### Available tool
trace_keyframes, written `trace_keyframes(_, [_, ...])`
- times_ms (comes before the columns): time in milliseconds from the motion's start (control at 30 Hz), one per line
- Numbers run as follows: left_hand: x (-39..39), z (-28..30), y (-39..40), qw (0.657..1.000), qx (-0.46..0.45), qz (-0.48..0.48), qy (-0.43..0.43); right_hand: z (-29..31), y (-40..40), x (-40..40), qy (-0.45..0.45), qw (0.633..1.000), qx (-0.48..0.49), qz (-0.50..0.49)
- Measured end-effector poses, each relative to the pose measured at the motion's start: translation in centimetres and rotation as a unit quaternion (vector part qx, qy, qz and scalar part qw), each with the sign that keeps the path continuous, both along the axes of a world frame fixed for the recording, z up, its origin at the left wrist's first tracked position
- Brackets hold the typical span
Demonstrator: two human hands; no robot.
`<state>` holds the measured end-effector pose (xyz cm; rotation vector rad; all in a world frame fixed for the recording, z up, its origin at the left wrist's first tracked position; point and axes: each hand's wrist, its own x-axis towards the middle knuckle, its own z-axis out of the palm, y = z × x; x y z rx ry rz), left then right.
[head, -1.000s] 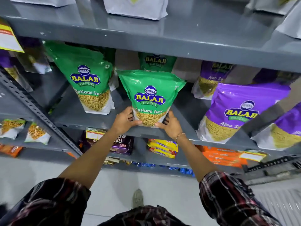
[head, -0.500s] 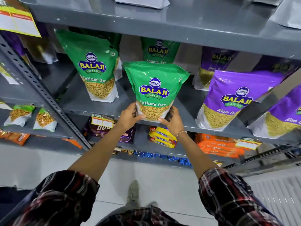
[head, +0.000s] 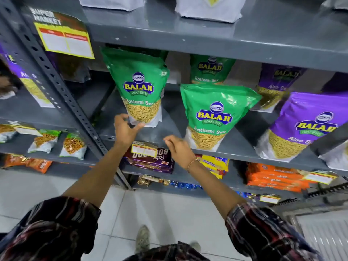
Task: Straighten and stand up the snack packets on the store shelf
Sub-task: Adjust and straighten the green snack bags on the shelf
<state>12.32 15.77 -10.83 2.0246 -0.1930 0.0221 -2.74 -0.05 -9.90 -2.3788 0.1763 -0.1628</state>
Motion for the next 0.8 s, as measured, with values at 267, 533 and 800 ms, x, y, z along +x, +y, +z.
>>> trace_keyframes(267, [8.0,1.1,2.2,0.970,0.103,-0.214,0.052,3.6,1.3,10.6,0.054,0.978,0.177,-0.092])
trace_keyframes(533, [8.5,0.3,3.3,0.972,0.027,-0.220,0.080,2.0,2.0,11.0,0.013,0.970,0.181,-0.164])
trace_keyframes(800, [5.1,-0.2,5.9,0.974,0.017,-0.220,0.055,1.3,4.2,8.0,-0.013,0.972,0.171,-0.160])
